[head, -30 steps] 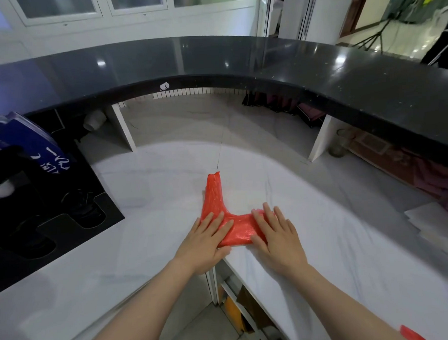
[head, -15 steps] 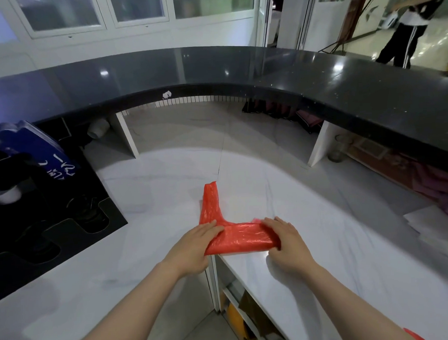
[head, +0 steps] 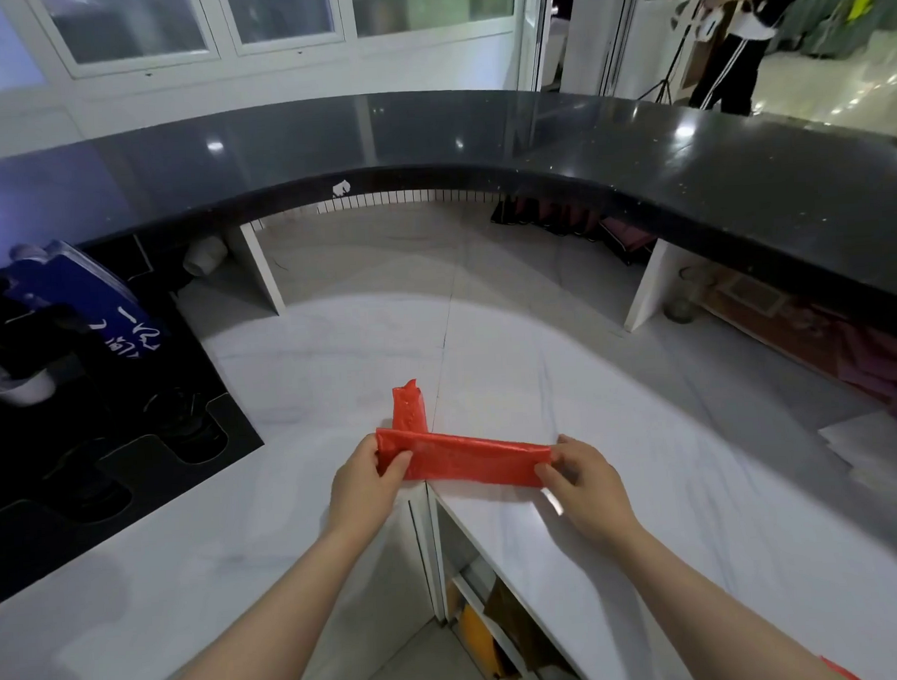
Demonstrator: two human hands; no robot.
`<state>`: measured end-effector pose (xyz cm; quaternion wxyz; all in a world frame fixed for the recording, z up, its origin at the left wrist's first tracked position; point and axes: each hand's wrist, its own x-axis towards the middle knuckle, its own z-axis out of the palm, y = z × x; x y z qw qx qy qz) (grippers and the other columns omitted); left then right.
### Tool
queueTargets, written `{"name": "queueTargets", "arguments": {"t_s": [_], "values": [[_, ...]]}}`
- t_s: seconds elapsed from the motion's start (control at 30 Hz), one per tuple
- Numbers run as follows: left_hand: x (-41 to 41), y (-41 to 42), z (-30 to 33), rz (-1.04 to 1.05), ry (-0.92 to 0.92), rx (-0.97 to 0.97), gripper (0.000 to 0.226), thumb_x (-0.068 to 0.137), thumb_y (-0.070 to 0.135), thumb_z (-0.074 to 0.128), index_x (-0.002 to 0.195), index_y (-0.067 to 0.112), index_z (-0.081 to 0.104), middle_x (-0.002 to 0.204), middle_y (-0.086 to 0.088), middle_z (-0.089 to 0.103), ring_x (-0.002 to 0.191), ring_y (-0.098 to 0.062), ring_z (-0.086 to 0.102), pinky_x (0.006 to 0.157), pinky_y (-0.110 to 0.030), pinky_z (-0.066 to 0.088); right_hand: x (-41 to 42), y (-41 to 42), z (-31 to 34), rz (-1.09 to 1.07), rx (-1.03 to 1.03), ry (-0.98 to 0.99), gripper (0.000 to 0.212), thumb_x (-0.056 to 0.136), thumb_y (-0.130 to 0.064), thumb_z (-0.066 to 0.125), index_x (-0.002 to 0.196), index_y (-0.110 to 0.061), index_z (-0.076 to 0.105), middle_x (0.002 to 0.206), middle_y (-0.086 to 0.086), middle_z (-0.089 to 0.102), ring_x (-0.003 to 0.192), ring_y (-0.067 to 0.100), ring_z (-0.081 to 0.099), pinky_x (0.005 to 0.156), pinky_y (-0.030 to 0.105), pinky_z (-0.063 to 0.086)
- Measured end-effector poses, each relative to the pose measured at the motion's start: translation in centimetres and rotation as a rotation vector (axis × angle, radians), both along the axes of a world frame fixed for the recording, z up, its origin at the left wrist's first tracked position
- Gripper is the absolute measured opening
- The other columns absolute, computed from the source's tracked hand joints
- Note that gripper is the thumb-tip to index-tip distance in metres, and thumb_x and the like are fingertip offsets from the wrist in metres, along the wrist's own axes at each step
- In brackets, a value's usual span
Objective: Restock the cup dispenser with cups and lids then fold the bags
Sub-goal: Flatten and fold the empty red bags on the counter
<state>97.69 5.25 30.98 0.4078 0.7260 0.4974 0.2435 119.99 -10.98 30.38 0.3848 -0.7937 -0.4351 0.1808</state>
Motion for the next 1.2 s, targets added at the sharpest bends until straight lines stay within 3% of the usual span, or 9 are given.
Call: {"name": "queueTargets", "arguments": {"t_s": [0.1,0.3,0.43,0.6,0.73,0.83,1.0,1.1,1.2], "values": [[0.1,-0.4,-0.3,0.009,0.078,0.018,0.014,0.089,0.04,0.059,0.101,0.033,0.057,0.084,0.018,0.067,0.079,-0.002,0.063,0.062,-0.02,0.042,-0.1,0.2,0.0,-0.083,0.023,0.077,0.026,0.088,-0.023,0.063,0.065,-0.033,0.058,0.077,-0.014,0.063,0.086,0.003,0.057,0.068,0.011,0.038],[0.4,-0.5,-0.3,-0.009,0.175,0.087,0.038,0.091,0.041,0.059,0.123,0.03,0.043,0.082,0.015,0.064,0.072,0.0,0.059,0.056,-0.017,0.038,-0.4,0.4,-0.4,-0.183,0.047,0.174,0.027,0.086,-0.02,0.063,0.095,-0.041,0.049,0.069,-0.006,0.064,0.063,0.008,0.062,0.061,0.03,0.053],[0.4,-1.0,0.0,-0.102,0.293,0.358,0.067,0.089,0.023,0.063,0.146,0.025,0.029,0.139,-0.007,0.044,0.116,-0.023,0.055,0.093,-0.038,0.051,-0.2,0.5,-0.9,-0.16,0.041,0.139,0.034,0.087,-0.025,0.064,0.107,-0.045,0.045,0.07,-0.005,0.064,0.069,0.003,0.062,0.061,0.022,0.049],[1.3,-0.9,0.0,-0.565,0.543,0.522,0.062,0.097,0.014,0.039,0.153,0.02,0.012,0.161,-0.002,0.0,0.149,-0.021,-0.001,0.115,-0.03,-0.011,-0.1,0.7,-1.4,-0.167,0.018,0.09,0.03,0.088,-0.026,0.061,0.113,-0.038,0.051,0.072,-0.01,0.063,0.071,0.001,0.061,0.062,0.024,0.048],[0.7,-0.5,-1.3,-0.602,0.611,0.449,0.066,0.1,0.049,0.027,0.153,0.022,-0.002,0.153,0.008,-0.018,0.144,-0.012,-0.014,0.114,-0.028,-0.01,-0.7,0.5,-1.1,-0.152,0.011,-0.006,0.039,0.094,-0.033,0.052,0.132,-0.034,0.041,0.108,-0.015,0.058,0.102,0.005,0.058,0.082,0.023,0.046],[0.4,-0.3,-1.7,-0.642,0.655,0.495,0.082,0.091,0.067,0.028,0.152,0.023,-0.006,0.151,0.007,-0.022,0.138,-0.008,-0.022,0.114,-0.028,-0.012,-2.1,0.0,-1.1,-0.017,-0.062,-0.374,0.061,0.093,-0.053,0.047,0.147,-0.043,0.02,0.153,-0.014,0.02,0.14,0.003,0.018,0.112,0.029,0.021],[0.1,0.2,-1.4,-0.665,0.578,0.466,0.085,0.09,0.056,0.05,0.153,0.025,0.002,0.155,0.009,-0.012,0.144,-0.009,-0.009,0.116,-0.025,-0.007,-1.8,0.6,-1.2,0.273,-0.241,-0.507,0.067,0.087,-0.065,0.035,0.149,-0.043,0.021,0.155,-0.024,0.0,0.146,0.003,-0.007,0.115,0.03,-0.014],[-0.7,0.5,-0.7,-0.641,0.453,0.444,0.074,0.086,0.027,0.063,0.15,0.022,0.025,0.16,0.003,0.014,0.145,-0.015,0.02,0.117,-0.028,0.019,-1.9,0.6,-1.1,0.218,-0.156,-0.457,0.06,0.083,-0.056,0.044,0.141,-0.041,0.037,0.146,-0.029,0.027,0.142,0.001,0.017,0.119,0.031,0.002],[-1.5,0.4,-0.4,-0.467,0.268,0.379,0.049,0.078,0.013,0.069,0.124,0.022,0.053,0.143,0.001,0.04,0.126,-0.017,0.047,0.091,-0.027,0.044,-2.3,0.3,-0.9,0.125,-0.049,-0.383,0.048,0.075,-0.038,0.051,0.122,-0.044,0.048,0.116,-0.037,0.044,0.115,-0.01,0.037,0.1,0.019,0.034]]}}
